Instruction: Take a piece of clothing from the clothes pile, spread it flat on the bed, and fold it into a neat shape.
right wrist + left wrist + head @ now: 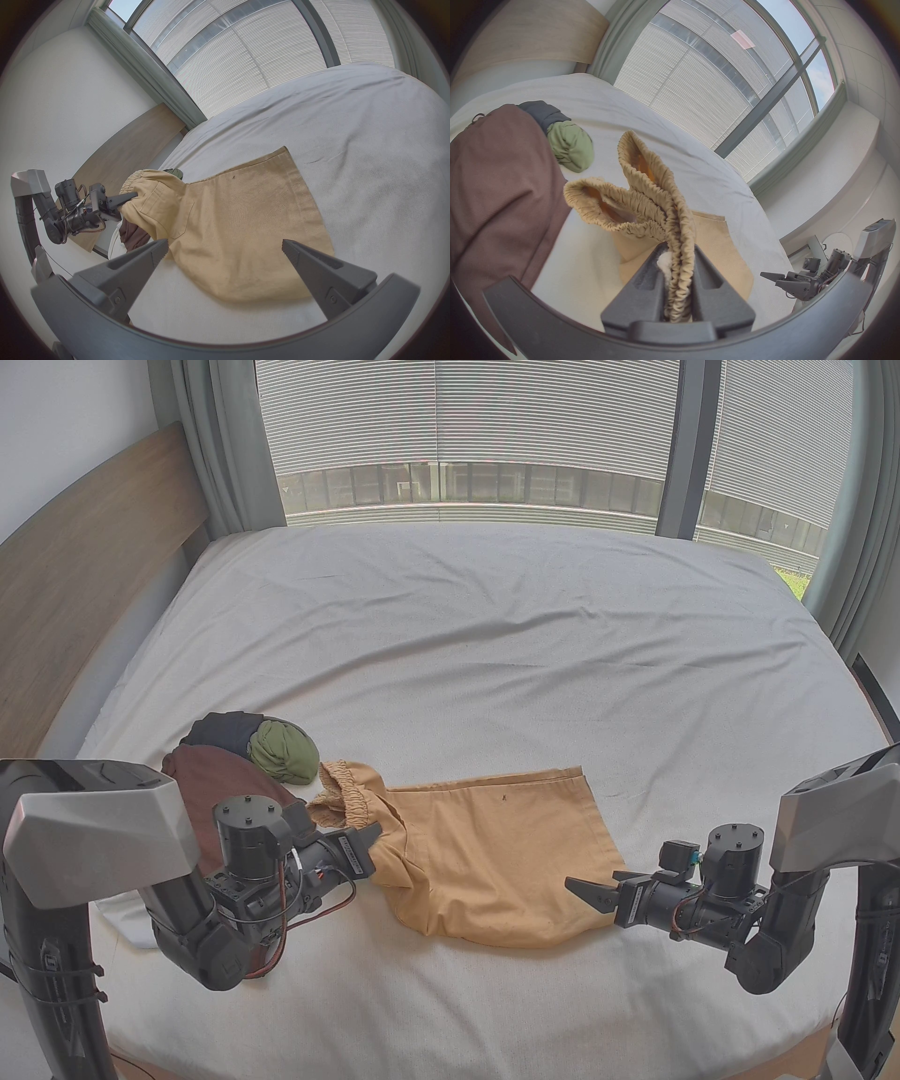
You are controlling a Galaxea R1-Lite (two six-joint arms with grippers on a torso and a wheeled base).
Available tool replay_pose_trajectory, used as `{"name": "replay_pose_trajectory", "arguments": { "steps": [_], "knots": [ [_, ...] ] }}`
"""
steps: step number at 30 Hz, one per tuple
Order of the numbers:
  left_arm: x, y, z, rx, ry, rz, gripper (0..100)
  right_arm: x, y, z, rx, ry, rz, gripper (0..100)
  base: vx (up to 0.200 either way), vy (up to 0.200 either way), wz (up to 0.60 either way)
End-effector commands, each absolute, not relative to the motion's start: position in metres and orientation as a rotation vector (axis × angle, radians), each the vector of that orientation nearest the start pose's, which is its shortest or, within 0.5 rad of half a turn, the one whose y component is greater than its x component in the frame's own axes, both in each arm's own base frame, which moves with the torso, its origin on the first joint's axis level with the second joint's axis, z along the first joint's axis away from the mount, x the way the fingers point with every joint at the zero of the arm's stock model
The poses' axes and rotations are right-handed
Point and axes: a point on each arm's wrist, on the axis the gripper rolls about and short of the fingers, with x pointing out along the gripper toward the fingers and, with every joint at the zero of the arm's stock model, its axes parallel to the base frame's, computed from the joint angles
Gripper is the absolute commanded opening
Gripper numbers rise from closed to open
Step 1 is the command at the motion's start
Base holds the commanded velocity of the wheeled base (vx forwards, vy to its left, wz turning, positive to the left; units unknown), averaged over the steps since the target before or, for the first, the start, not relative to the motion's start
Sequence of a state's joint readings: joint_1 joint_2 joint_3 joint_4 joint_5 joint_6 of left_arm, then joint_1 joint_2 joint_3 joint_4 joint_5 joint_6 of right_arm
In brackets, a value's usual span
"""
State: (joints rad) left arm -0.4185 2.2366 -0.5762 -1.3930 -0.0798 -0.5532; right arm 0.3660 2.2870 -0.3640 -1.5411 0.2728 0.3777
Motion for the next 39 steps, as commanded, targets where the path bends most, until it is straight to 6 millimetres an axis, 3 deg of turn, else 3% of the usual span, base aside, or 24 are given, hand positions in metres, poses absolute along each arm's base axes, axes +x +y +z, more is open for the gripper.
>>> {"name": "replay_pose_trajectory", "arguments": {
  "steps": [1,15,30,39],
  "knots": [
    [0.316,-0.154,0.031,-0.491,0.389,-0.443,0,0.284,0.107,0.001,0.352,0.486,0.529,100,0.000,0.000,0.00],
    [0.328,-0.190,0.041,-0.470,0.434,-0.506,0,0.297,0.082,0.003,0.381,0.456,0.491,100,0.000,0.000,0.00],
    [0.333,-0.223,0.048,-0.455,0.464,-0.581,0,0.302,0.076,0.004,0.388,0.441,0.470,100,0.000,0.000,0.00],
    [0.339,-0.246,0.048,-0.440,0.497,-0.612,0,0.311,0.061,0.008,0.400,0.405,0.438,100,0.000,0.000,0.00]
  ]
}}
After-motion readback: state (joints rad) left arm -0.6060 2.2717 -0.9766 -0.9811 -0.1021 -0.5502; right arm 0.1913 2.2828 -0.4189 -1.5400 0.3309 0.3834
